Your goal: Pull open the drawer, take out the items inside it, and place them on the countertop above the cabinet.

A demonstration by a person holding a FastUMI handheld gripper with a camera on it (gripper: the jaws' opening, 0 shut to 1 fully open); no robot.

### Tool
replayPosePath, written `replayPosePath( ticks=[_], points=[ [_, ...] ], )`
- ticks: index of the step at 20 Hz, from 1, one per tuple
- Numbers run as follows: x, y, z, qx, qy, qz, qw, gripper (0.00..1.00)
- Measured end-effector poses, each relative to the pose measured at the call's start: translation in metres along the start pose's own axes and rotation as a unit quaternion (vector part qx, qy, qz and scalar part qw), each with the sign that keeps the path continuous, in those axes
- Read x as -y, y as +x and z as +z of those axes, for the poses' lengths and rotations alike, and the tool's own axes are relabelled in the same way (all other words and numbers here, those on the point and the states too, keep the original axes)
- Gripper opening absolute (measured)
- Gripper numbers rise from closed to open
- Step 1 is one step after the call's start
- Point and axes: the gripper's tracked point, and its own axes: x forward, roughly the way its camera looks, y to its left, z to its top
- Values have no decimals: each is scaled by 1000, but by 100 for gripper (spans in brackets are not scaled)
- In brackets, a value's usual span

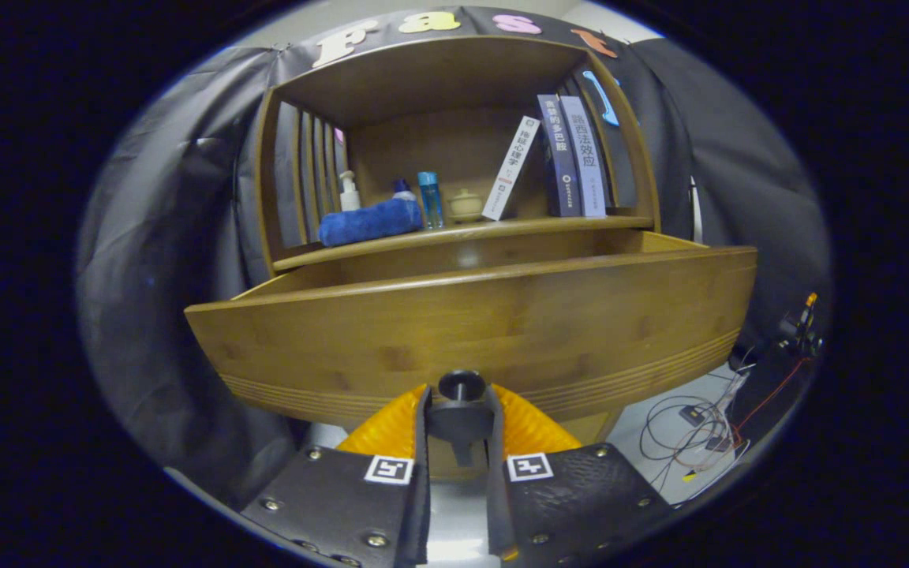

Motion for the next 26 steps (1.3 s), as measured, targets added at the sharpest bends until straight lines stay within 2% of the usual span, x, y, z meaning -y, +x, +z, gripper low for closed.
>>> replayPosePath(
  ticks=[8,11,12,14,16,20,23,26],
  points=[
    [-3,-23,-7,-5,25,-2,1000,29],
    [-6,-27,-11,-25,39,-10,999,29],
    [-6,-28,-13,-37,35,-10,999,33],
    [-6,-37,-13,-54,23,-1,998,67],
    [-5,-45,1,-38,13,0,999,100],
    [-5,-56,45,-4,13,-12,1000,100],
    [-15,-59,84,6,9,-4,1000,100],
    [-23,-49,106,-3,-28,3,1000,100]
  ],
)
